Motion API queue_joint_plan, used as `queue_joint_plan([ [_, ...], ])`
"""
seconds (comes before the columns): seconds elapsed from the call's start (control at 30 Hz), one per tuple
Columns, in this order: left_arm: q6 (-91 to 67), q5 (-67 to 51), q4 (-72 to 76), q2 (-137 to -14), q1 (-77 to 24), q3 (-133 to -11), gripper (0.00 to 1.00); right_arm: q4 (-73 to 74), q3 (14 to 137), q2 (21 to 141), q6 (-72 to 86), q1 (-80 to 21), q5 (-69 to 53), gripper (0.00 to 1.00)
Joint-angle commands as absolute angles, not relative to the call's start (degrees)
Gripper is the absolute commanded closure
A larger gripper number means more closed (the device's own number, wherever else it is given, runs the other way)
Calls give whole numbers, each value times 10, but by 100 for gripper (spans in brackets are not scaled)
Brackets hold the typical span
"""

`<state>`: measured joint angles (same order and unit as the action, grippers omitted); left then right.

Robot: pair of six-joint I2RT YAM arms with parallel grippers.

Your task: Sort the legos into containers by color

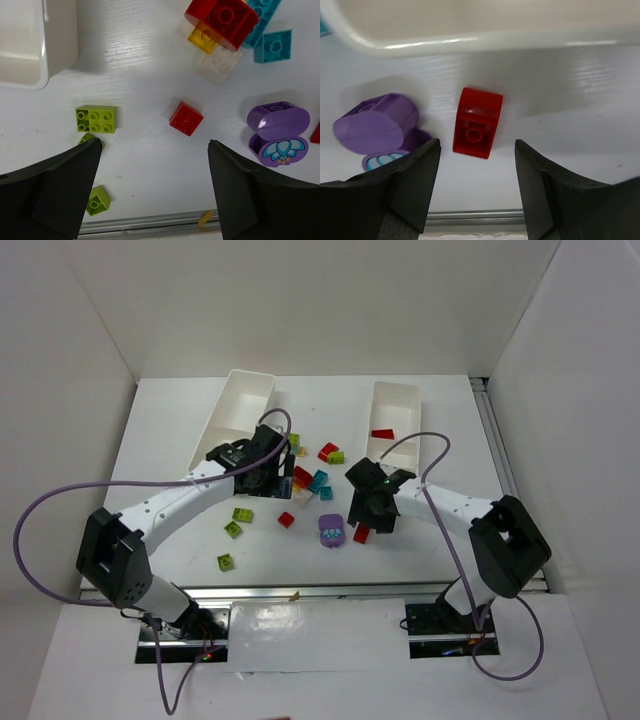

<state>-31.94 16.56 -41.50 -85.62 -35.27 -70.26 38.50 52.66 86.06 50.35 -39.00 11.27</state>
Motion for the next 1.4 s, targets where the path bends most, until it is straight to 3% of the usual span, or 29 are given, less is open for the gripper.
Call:
queue_joint_plan([
  [0.0, -335, 152, -405, -830, -352, -692, 3, 345, 513, 892, 514, -386, 90, 32],
  [0.17, -380, 117, -395, -818, -352, -645, 8, 319, 494, 897, 514, -385, 89, 32],
  [0.23, -392, 110, -388, -812, -359, -635, 9, 311, 489, 903, 507, -385, 83, 39],
  [0.3, -400, 110, -382, -812, -364, -628, 9, 311, 495, 910, 501, -380, 83, 49],
  [0.33, -406, 116, -382, -812, -369, -622, 9, 325, 500, 910, 501, -380, 88, 61],
  [0.43, -406, 123, -376, -830, -375, -616, 7, 373, 536, 884, 501, -393, 132, 81],
  [0.5, -385, 123, -363, -844, -381, -616, 4, 413, 568, 862, 501, -400, 159, 87],
  [0.63, -345, 124, -347, -892, -387, -631, 0, 489, 676, 804, 463, -386, 230, 87],
  [0.8, -298, 111, -311, -905, -387, -622, 3, 453, 769, 820, 337, -253, 221, 86],
  [1.07, -282, 100, -279, -954, -387, -621, 7, 336, 946, 1012, 255, -96, 146, 84],
  [1.37, -282, 120, -273, -1002, -387, -647, 7, 314, 1082, 1170, 249, -70, 98, 79],
])
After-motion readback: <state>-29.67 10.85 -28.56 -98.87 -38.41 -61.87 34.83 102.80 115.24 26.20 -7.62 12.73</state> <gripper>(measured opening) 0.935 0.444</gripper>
